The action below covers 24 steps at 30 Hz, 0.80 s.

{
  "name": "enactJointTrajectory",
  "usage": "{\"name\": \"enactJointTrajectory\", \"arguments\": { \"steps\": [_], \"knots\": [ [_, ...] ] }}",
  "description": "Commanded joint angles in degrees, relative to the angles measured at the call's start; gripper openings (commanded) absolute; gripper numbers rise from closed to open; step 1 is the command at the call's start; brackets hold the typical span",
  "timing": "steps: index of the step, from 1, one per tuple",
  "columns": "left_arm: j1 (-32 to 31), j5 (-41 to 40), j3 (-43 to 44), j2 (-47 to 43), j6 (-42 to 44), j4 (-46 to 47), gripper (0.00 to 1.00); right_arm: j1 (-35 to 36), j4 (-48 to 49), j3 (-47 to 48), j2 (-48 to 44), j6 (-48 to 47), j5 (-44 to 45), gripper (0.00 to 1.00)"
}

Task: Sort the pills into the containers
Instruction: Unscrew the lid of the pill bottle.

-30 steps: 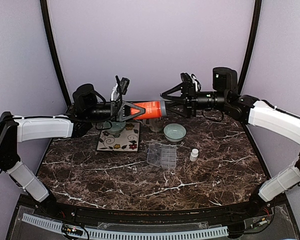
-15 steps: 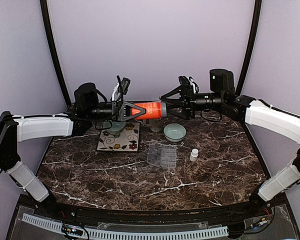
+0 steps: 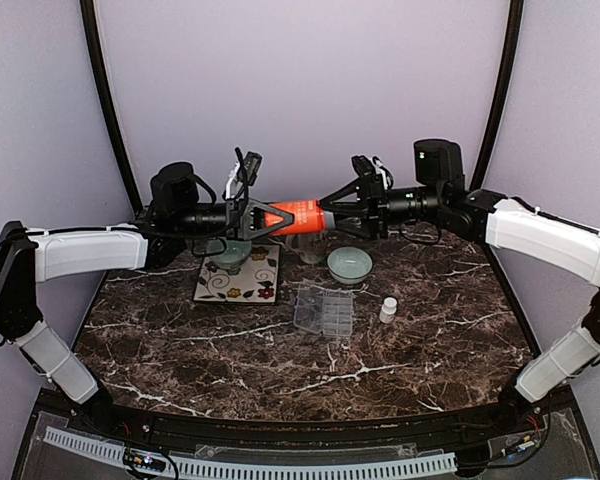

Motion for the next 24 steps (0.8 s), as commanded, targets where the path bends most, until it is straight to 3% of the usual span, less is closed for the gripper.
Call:
{"name": "enactJointTrajectory", "arguments": {
  "steps": [1,3,6,16,24],
  "knots": [
    [-0.07,-0.08,1.97,-0.37,1.02,1.15,0.00,-0.20,-0.11,2.78,1.00,-2.77,-2.34,0.22],
    [-0.07,0.16,2.05,-0.05,-0.23,2.11,0.00,-0.11,-3.89,4.33,1.36,-7.36,-2.22,0.09],
    [-0.07,1.33,2.53,0.80,-4.17,5.46,0.00,0.04,-9.87,7.66,1.40,-16.97,-1.33,0.00],
    [1.60,5.96,3.80,4.40,-25.67,22.99,0.00,-0.03,-11.44,5.89,-4.76,-45.45,5.47,0.00],
    [1.60,6.45,3.14,4.27,-30.28,24.61,0.00,0.61,-9.84,2.34,-8.81,-56.60,14.02,0.00]
  ]
}}
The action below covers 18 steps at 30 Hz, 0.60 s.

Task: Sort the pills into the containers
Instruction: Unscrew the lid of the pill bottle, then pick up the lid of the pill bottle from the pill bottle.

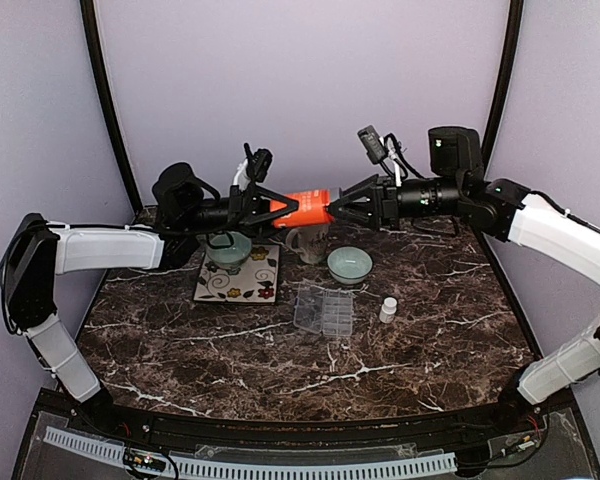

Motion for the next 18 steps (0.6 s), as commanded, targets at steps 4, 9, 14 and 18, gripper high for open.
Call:
{"name": "enactJointTrajectory", "arguments": {
  "steps": [4,9,14,18],
  "knots": [
    [1.73,1.37,0.32,-1.33,-5.82,8.73,0.00,-0.37,-0.04,-1.92,-3.71,-10.95,7.74,0.02],
    [1.73,2.23,-0.22,-0.74,-7.17,10.92,0.00,-0.20,-0.80,-1.15,-3.11,-10.30,6.81,0.14],
    [1.73,2.66,-0.34,-0.27,-7.61,11.99,0.00,-0.20,-1.05,-0.25,-2.62,-8.82,5.57,0.19],
    [1.72,2.56,-0.52,0.15,-7.53,12.57,0.00,-0.20,-1.33,-0.10,-2.75,-7.97,5.85,0.17]
  ]
}}
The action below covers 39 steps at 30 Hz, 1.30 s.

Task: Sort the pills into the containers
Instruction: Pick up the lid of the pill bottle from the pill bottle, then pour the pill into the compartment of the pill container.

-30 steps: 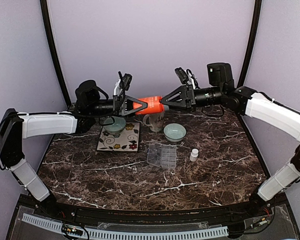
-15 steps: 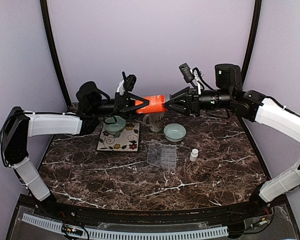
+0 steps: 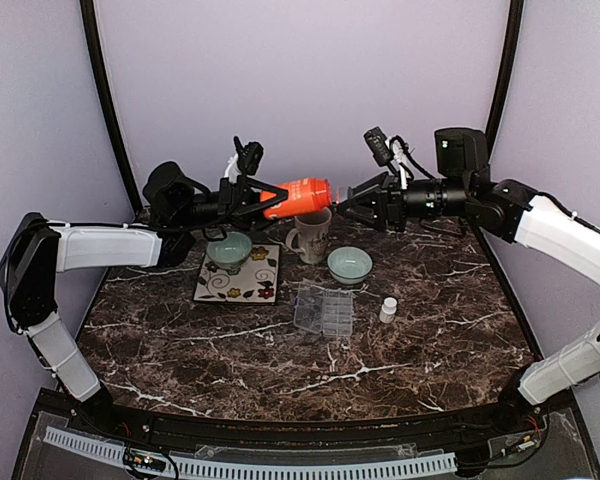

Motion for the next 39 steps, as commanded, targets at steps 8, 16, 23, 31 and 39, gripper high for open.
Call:
{"name": "enactJointTrajectory", "arguments": {
  "steps": [8,16,23,31,39],
  "knots": [
    [-0.04,0.68,-2.42,-0.03,1.90,4.60,0.00,-0.53,1.18,-1.34,-2.51,3.72,2.99,0.15],
    [-0.04,-0.84,-8.02,1.12,2.37,9.41,0.00,-1.53,2.45,-5.48,-5.52,7.08,6.68,0.12],
    [-0.04,-2.58,-12.86,3.58,0.08,16.93,0.00,-2.08,3.93,-10.39,-8.21,9.32,10.14,0.09],
    [-0.94,-4.39,-17.48,4.44,3.74,16.17,0.00,-2.81,4.78,-14.76,-11.76,11.20,14.71,0.07],
    [-4.05,-7.42,-19.74,5.35,10.03,11.24,0.00,-3.91,5.16,-17.49,-13.79,12.50,17.44,0.06]
  ]
}}
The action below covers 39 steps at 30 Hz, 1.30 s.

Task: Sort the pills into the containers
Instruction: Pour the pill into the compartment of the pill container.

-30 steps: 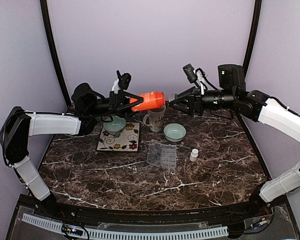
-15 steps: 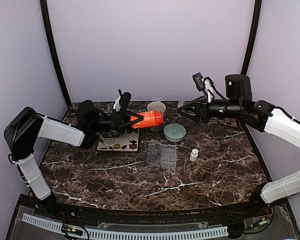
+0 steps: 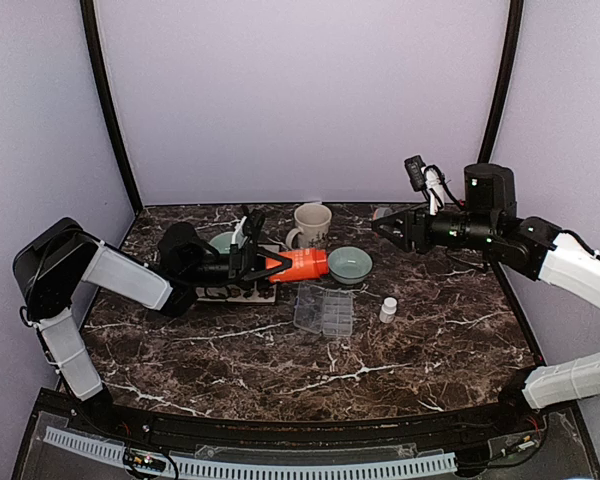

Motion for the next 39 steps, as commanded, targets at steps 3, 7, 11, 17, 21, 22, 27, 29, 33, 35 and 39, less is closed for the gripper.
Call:
{"name": "enactJointTrajectory", "arguments": {
  "steps": [3,7,11,17,21,22,27,29,33,35,39],
  "knots": [
    [-2.77,-2.74,-1.14,1.08,5.78,-1.15,0.00,-1.28,3.39,-2.03,-1.79,1.55,2.86,0.06],
    [-3.81,-3.48,-1.35,2.94,6.73,-1.15,0.00,-1.90,3.79,-2.96,-2.18,1.76,3.00,0.06],
    [-4.45,-4.20,-2.13,4.96,6.62,0.76,0.00,-2.49,4.17,-3.71,-2.42,1.92,2.87,0.05],
    [-4.64,-4.27,-2.29,7.42,7.22,1.40,0.00,-3.45,4.37,-4.63,-2.73,1.94,2.53,0.05],
    [-4.64,-4.27,-2.43,8.07,8.22,0.42,0.00,-4.05,4.38,-5.05,-2.95,1.93,2.10,0.05],
    [-4.65,-4.32,-2.52,8.31,8.33,0.36,0.00,-4.17,4.37,-5.15,-3.03,1.97,2.08,0.05],
    [-4.82,-4.76,-2.94,8.82,9.56,-0.97,0.00,-4.69,4.37,-5.64,-3.44,1.92,1.65,0.04],
    [-4.98,-4.95,-2.99,8.92,10.32,-1.98,0.00,-4.85,4.35,-5.83,-3.59,1.93,1.55,0.04],
    [-5.11,-4.99,-2.95,8.98,11.56,-3.74,0.00,-5.11,4.37,-6.17,-3.77,1.84,1.30,0.04],
    [-5.11,-5.05,-2.82,8.96,12.26,-4.79,0.00,-5.21,4.52,-6.27,-3.84,1.84,1.24,0.04],
    [-5.16,-5.22,-2.65,8.96,13.57,-6.68,0.00,-5.33,4.73,-6.79,-4.22,1.97,1.20,0.04]
  ]
}}
